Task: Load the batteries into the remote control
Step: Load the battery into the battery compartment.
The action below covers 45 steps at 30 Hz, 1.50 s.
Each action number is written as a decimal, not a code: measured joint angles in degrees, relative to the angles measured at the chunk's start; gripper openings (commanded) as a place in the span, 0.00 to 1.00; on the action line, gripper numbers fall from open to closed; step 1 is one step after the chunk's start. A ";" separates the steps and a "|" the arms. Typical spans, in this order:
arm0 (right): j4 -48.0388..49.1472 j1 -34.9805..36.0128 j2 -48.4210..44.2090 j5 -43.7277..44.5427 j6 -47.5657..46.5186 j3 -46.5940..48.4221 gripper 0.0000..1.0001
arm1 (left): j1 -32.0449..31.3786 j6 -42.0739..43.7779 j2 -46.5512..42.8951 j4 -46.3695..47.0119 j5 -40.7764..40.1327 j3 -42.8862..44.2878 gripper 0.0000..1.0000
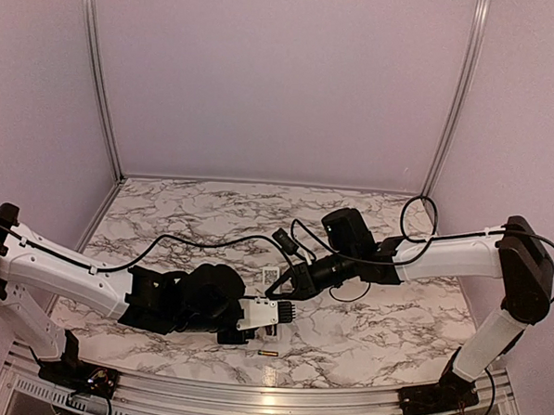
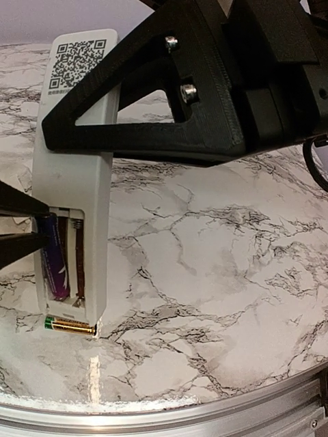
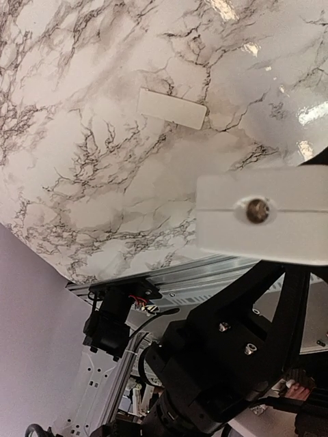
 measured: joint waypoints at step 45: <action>-3.98 -1.18 0.00 4.63 0.87 -1.09 0.00 | -0.79 -0.87 11.23 -5.84 -5.31 8.81 0.07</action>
